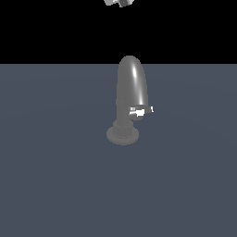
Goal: Turn on the faucet by rotating a designated handle.
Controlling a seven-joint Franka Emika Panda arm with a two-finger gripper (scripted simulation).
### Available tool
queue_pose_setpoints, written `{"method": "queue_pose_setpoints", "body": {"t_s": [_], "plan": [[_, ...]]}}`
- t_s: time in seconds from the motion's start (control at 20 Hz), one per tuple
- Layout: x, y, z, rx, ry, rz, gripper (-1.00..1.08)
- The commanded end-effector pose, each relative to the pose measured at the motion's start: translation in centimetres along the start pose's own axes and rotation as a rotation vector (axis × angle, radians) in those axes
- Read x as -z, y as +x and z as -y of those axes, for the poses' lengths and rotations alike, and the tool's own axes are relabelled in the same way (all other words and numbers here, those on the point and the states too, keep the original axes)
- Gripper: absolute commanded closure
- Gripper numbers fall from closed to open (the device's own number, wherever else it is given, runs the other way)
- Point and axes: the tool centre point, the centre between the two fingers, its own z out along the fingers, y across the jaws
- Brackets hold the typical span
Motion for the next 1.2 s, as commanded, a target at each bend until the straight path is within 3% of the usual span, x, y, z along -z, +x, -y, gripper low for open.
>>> {"method": "queue_pose_setpoints", "body": {"t_s": [0.0,1.15], "plan": [[0.1,1.4,0.3,-0.038,0.015,0.046,1.08],[-2.0,15.3,0.8,-0.413,0.167,0.505,1.08]]}}
